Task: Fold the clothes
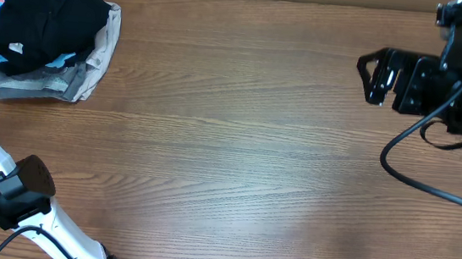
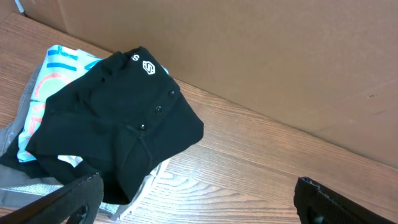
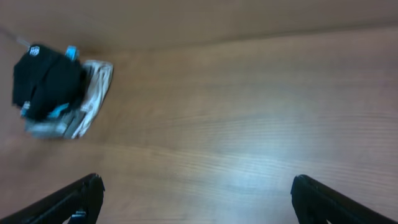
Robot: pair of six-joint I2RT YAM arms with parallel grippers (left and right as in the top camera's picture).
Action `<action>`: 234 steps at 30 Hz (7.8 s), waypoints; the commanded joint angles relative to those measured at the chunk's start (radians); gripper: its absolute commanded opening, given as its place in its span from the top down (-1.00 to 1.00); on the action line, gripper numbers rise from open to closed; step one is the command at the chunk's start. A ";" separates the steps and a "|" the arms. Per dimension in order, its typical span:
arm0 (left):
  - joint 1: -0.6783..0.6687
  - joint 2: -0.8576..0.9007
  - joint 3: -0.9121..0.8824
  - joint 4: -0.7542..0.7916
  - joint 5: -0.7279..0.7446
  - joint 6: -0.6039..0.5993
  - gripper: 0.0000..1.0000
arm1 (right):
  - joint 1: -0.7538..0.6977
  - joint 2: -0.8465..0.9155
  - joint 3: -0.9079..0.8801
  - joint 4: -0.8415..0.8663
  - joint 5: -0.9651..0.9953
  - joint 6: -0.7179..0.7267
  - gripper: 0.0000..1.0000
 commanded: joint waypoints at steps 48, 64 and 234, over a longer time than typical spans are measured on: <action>0.005 0.006 -0.003 0.001 0.002 0.019 -1.00 | -0.161 -1.519 -2.336 1.530 0.092 0.030 -1.00; 0.005 0.006 -0.003 0.001 0.002 0.019 -1.00 | -0.161 -1.519 -2.336 1.530 0.092 0.030 -1.00; -0.410 -2.023 -2.633 1.299 -0.372 -0.064 -1.00 | -0.161 -1.519 -2.336 1.530 0.092 0.030 -1.00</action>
